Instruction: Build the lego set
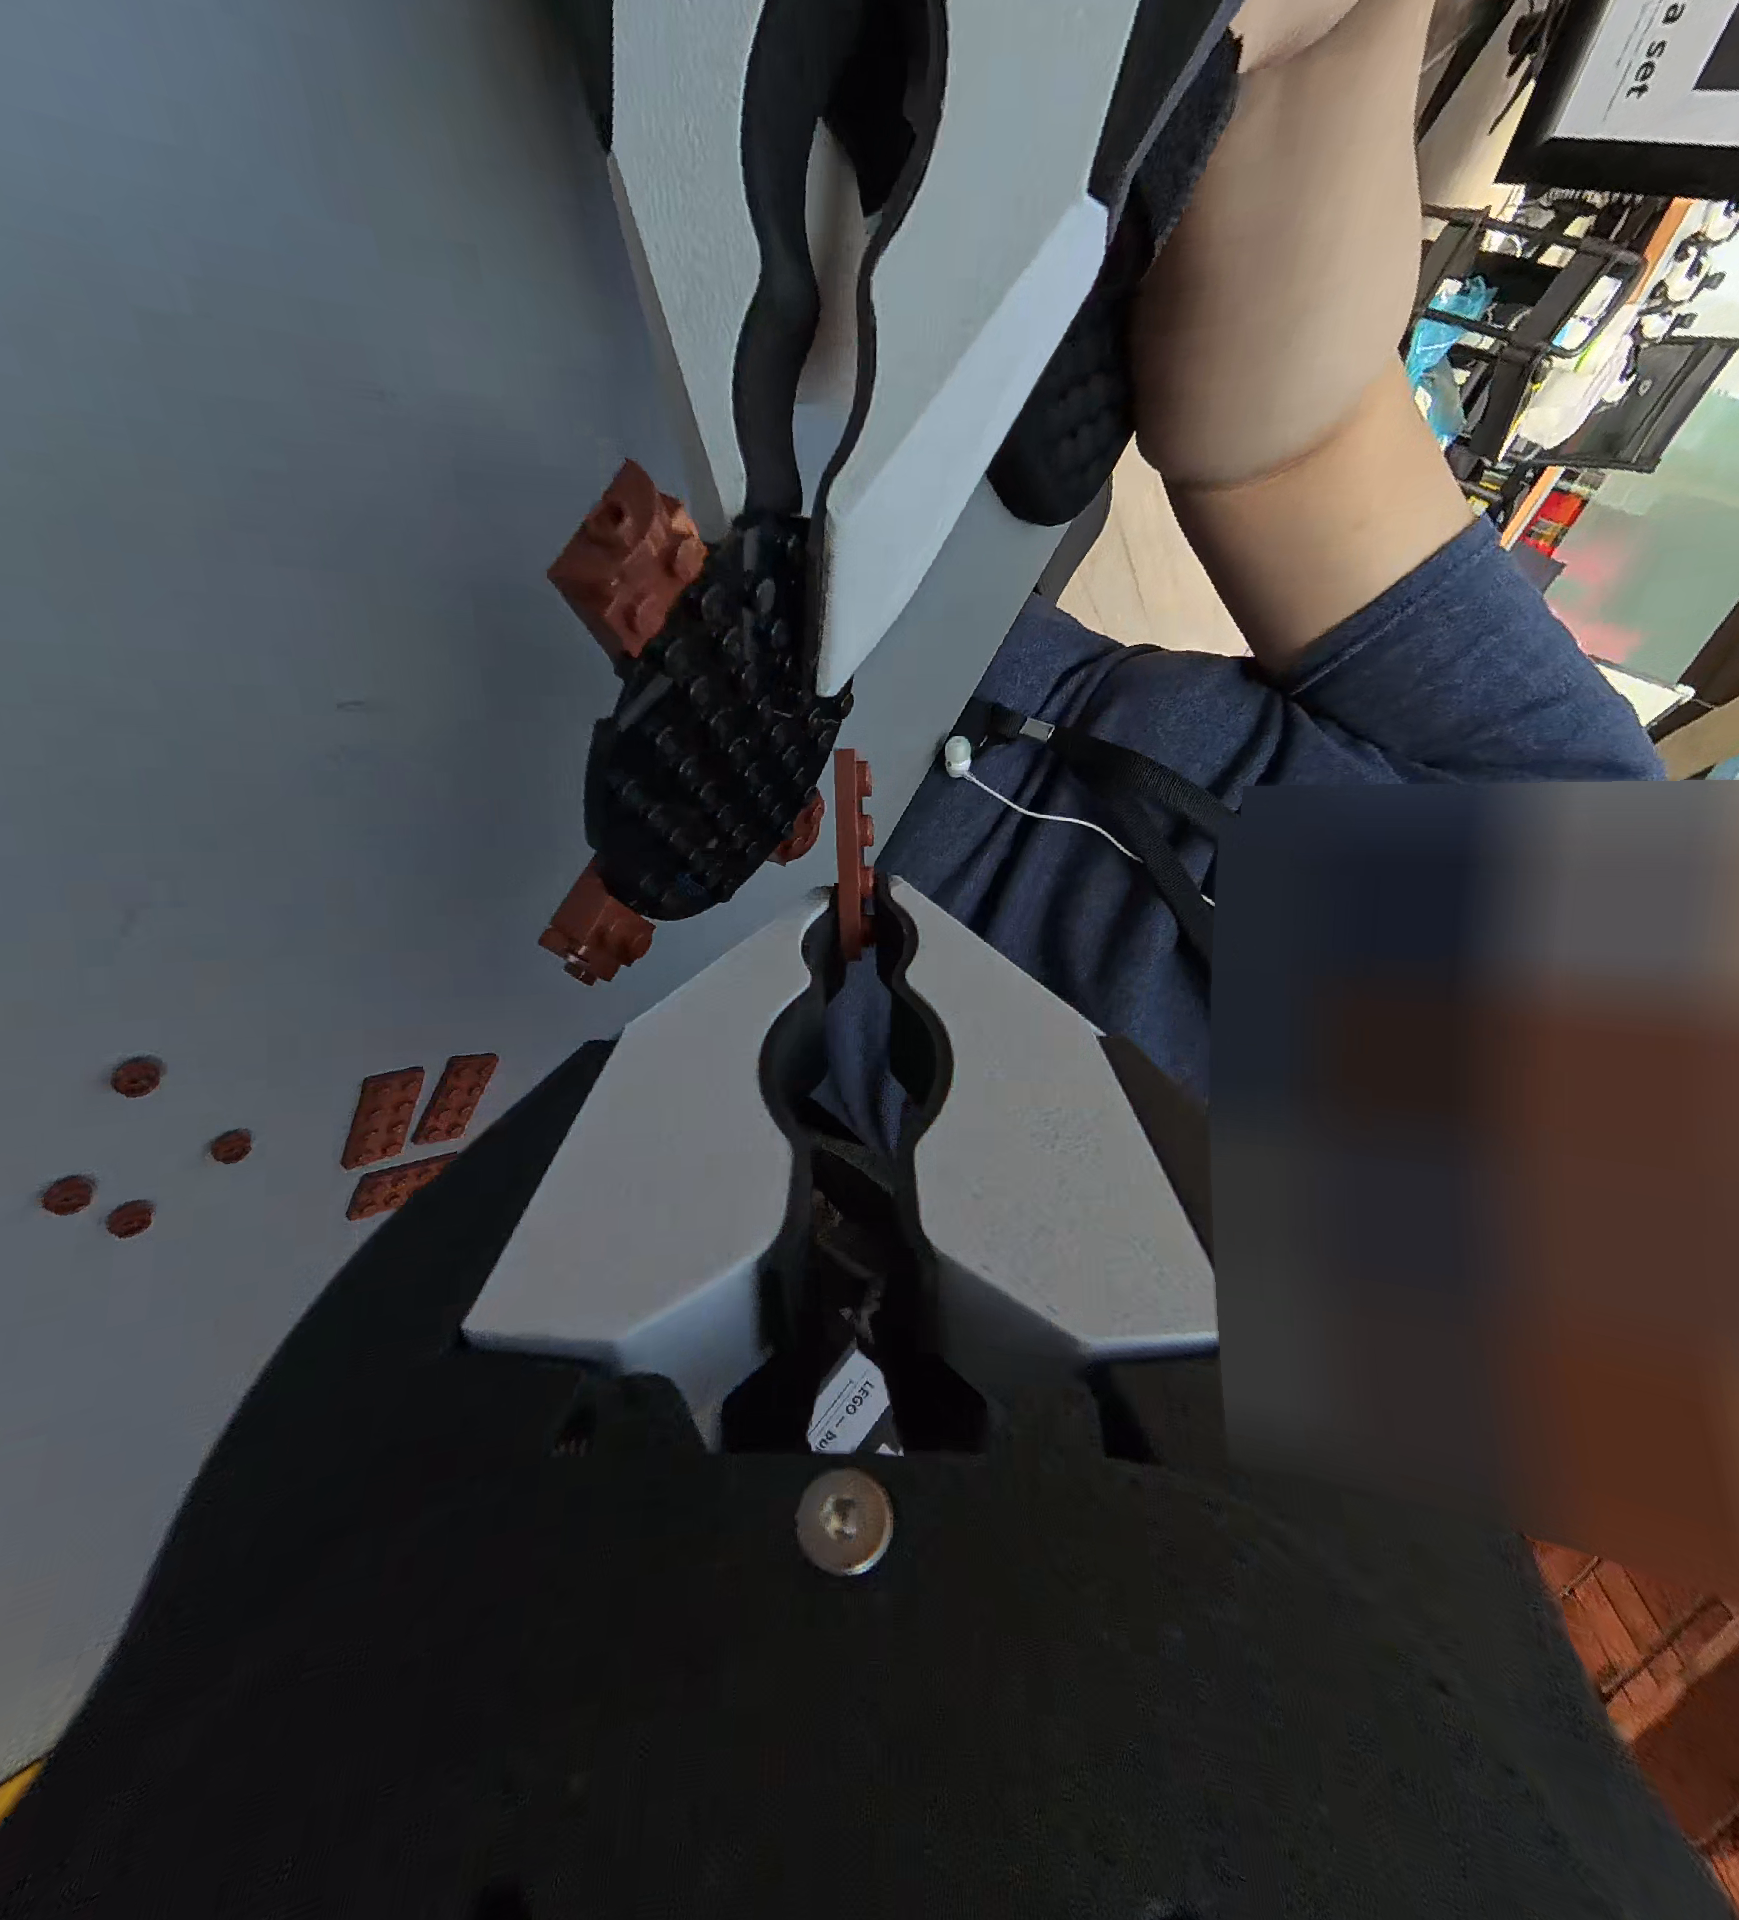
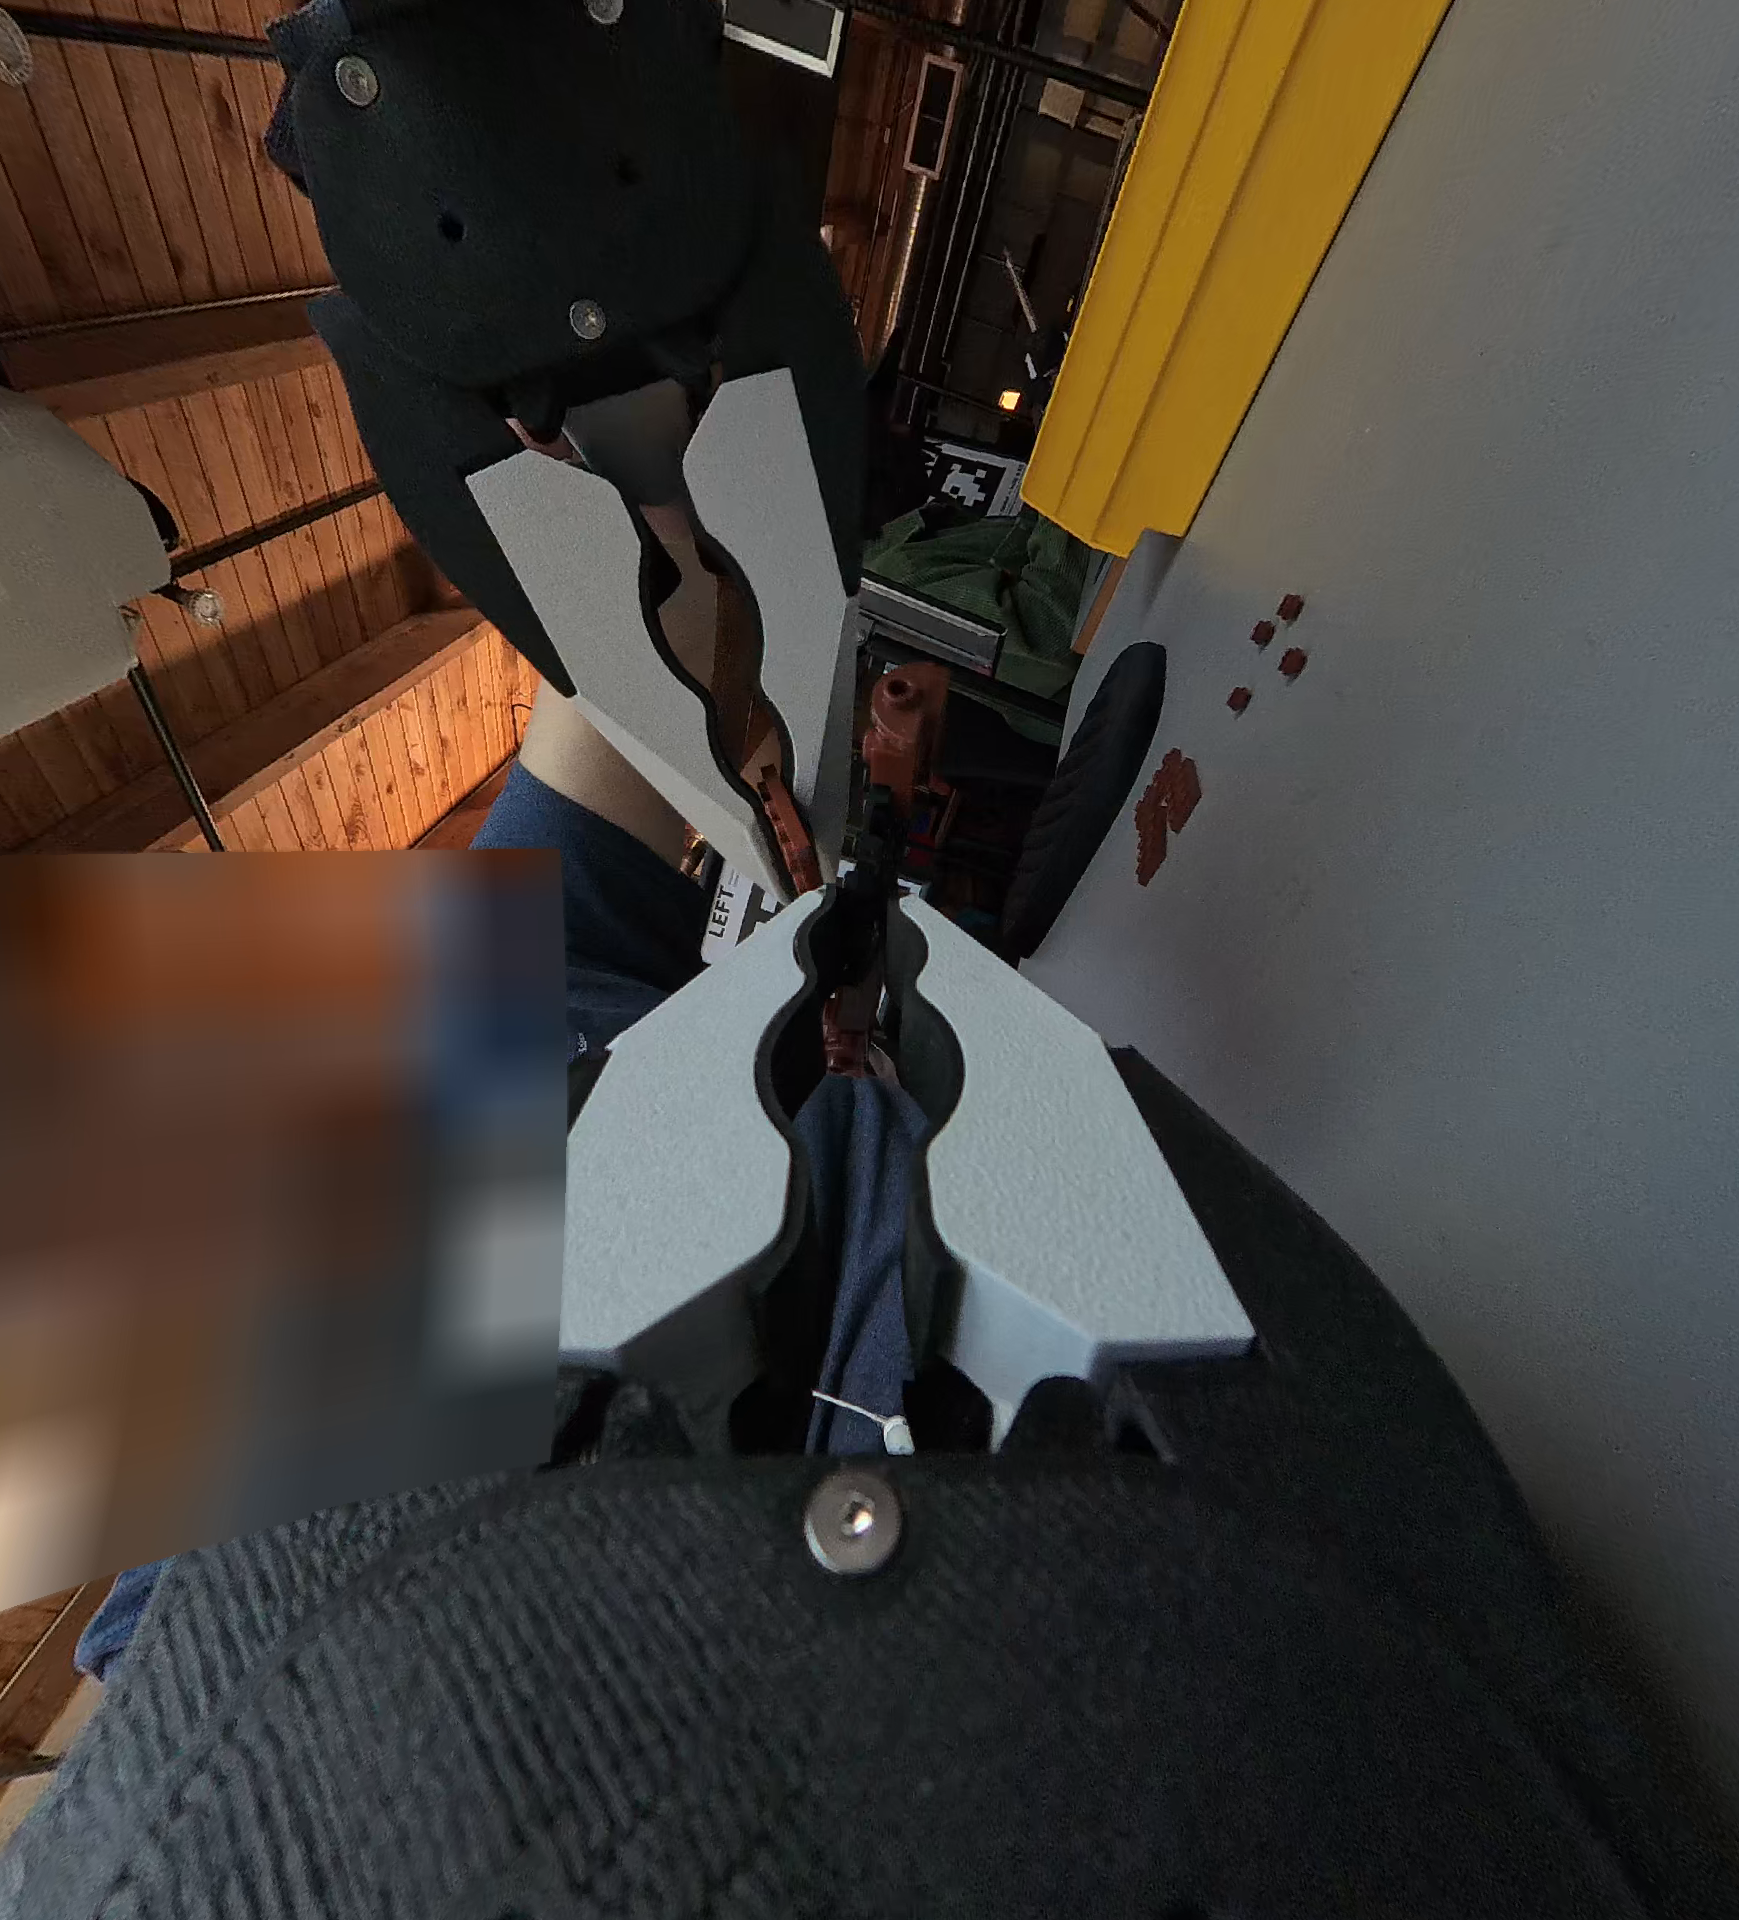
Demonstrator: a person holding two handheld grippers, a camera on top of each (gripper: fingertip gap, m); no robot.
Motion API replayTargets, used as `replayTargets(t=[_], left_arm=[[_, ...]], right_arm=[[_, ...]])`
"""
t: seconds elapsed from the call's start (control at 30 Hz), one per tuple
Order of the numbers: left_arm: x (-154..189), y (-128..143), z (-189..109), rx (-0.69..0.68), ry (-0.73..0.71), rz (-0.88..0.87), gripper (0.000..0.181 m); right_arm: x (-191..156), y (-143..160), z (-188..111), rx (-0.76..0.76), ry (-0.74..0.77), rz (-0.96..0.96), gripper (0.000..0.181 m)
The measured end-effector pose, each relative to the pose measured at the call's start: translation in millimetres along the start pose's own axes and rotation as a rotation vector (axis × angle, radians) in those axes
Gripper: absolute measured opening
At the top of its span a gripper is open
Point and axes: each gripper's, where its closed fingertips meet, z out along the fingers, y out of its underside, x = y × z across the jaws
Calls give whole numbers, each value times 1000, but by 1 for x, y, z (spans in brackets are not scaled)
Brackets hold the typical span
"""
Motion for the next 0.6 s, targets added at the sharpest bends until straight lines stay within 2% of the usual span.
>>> replayTargets(t=[0.3,0.6], left_arm=[[-3,2,-5,-39,13,-144,15],[-7,11,-16,-49,-20,-194,17]], right_arm=[[-6,2,3,-24,-12,-36,9],[0,12,5,-48,-39,92,5]])
